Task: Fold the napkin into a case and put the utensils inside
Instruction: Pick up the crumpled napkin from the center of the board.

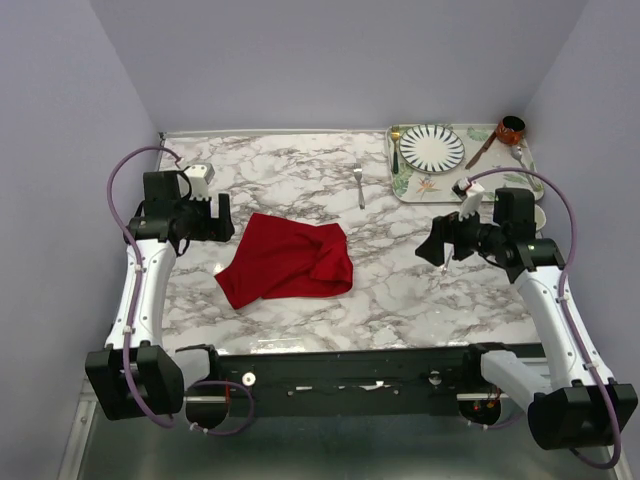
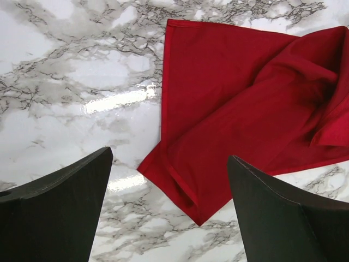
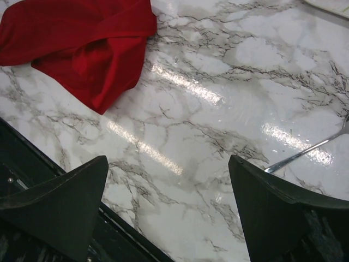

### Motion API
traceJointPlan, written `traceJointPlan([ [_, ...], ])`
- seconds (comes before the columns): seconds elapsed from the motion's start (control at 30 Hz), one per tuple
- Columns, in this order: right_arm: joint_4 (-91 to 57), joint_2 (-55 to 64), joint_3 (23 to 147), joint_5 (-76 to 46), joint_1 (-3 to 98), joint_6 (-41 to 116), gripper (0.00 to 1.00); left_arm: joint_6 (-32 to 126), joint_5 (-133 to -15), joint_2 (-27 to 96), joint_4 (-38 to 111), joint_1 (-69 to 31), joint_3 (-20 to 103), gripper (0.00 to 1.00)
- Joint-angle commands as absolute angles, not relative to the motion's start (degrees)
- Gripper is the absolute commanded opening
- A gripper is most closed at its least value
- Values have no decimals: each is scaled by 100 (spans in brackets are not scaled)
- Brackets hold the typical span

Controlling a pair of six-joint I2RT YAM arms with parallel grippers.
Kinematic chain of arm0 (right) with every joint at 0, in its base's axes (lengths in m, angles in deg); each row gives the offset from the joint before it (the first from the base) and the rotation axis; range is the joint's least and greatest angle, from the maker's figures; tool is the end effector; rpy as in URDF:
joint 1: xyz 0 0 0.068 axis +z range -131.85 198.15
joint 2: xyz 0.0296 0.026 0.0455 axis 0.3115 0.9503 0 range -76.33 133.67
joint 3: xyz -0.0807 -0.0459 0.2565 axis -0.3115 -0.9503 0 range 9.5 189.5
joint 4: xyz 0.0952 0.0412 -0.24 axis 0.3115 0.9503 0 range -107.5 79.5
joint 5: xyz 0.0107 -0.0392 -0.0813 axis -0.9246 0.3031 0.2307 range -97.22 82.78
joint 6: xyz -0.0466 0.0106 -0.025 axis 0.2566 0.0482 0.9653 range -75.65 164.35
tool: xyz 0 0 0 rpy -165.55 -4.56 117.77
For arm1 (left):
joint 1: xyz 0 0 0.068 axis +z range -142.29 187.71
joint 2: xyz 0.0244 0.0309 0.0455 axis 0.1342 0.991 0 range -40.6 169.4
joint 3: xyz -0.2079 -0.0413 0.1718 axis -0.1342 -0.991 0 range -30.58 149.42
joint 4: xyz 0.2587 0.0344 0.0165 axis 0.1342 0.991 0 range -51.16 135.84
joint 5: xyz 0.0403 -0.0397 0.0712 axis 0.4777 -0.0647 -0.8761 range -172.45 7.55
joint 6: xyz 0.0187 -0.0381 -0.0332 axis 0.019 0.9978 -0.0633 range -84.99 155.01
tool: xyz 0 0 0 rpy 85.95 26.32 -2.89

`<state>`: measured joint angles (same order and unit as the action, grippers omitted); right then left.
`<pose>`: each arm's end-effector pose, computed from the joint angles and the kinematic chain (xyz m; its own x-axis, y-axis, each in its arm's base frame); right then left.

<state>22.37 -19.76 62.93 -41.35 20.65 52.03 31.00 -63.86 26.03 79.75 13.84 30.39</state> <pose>0.1970 0.0287 0.3097 -0.6159 -0.1377 -0.7757 -0.5330 0.7979 0.2816 0.2390 0.0142 0.3133 -0.7121 -0.0098 -0.7020 0.1670 0.9688 -0.1829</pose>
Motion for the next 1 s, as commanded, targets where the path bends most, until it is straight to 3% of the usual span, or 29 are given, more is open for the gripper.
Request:
traceJointPlan([
  [0.0,2196,-2017,6153,-4274,2332,5375,100,2842,-6698,2461,7673,1264,3015,99],
  [0.43,2152,-928,6557,-3676,4098,5534,100,2490,-7532,3919,7312,52,3709,98],
  [0.7,2012,336,6847,-3395,5329,5393,100,2499,-7998,5254,7102,-397,4149,86],
  [0.97,1625,1182,7102,-2964,5585,5086,98,2464,-8201,6179,6969,-433,4711,72],
])
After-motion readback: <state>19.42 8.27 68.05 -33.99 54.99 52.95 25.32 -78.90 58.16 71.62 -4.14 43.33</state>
